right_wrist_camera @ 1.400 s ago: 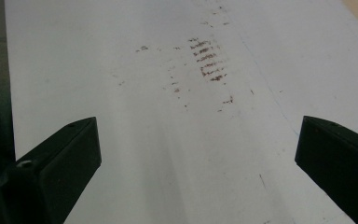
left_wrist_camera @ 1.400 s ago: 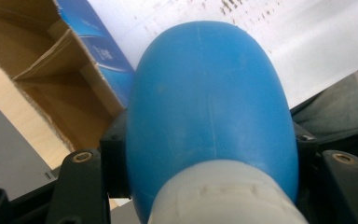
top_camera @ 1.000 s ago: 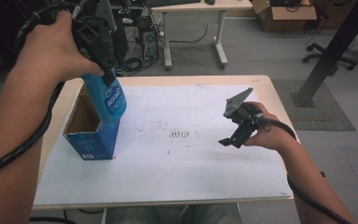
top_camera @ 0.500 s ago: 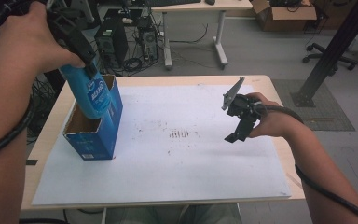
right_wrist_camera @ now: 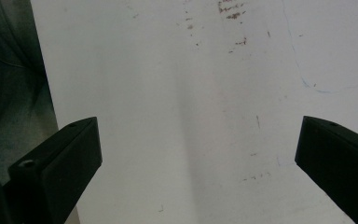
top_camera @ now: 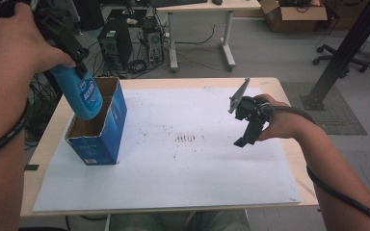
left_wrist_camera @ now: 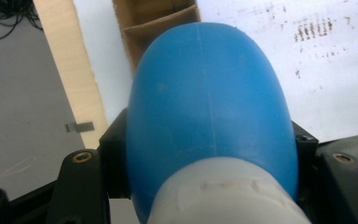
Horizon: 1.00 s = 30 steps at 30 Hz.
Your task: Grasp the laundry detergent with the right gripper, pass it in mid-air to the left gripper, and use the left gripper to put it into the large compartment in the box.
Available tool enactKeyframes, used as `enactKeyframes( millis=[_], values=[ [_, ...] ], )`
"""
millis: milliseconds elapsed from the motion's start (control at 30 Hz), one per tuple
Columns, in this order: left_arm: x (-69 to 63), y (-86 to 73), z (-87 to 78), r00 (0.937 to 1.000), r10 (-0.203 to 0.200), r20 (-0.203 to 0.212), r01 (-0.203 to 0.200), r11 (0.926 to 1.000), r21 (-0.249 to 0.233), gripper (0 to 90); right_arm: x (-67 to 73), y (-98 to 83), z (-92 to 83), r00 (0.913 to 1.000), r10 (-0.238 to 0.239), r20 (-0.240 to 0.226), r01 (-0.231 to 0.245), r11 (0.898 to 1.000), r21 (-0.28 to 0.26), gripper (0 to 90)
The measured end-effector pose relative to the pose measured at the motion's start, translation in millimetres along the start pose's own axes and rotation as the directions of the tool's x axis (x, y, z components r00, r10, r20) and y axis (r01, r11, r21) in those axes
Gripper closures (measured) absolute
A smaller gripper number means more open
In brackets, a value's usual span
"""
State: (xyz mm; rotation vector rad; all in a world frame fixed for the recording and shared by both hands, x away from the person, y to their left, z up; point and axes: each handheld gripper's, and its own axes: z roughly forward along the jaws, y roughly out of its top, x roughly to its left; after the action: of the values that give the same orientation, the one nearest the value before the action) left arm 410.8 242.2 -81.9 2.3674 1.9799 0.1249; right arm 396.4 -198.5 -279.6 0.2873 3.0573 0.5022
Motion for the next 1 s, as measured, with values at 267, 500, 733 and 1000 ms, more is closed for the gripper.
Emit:
enactKeyframes(
  millis=[267,500,733,1000],
  values=[
    [11.5,0.7,11.3,0.9993,-0.037,0.001,0.037,0.9993,0.008,38.1,-0.3,-0.7,4.4,1.0000,0.002,-0.008,-0.002,1.000,0.010,0.4],
    [19.0,0.6,27.1,0.9989,-0.047,0.005,0.047,0.9987,0.019,38.1,0.1,-0.3,4.3,1.0000,0.004,-0.009,-0.004,1.000,0.013,0.4],
    [22.2,1.1,44.8,0.9981,-0.061,-0.005,0.061,0.9981,0.012,38.1,0.2,0.6,4.3,0.9999,0.008,-0.009,-0.008,1.000,0.013,0.4],
    [27.3,2.3,68.2,0.9975,-0.070,0.012,0.069,0.9974,0.018,38.1,0.3,2.0,5.0,0.9999,0.005,-0.010,-0.005,1.000,0.016,0.4]
  ],
)
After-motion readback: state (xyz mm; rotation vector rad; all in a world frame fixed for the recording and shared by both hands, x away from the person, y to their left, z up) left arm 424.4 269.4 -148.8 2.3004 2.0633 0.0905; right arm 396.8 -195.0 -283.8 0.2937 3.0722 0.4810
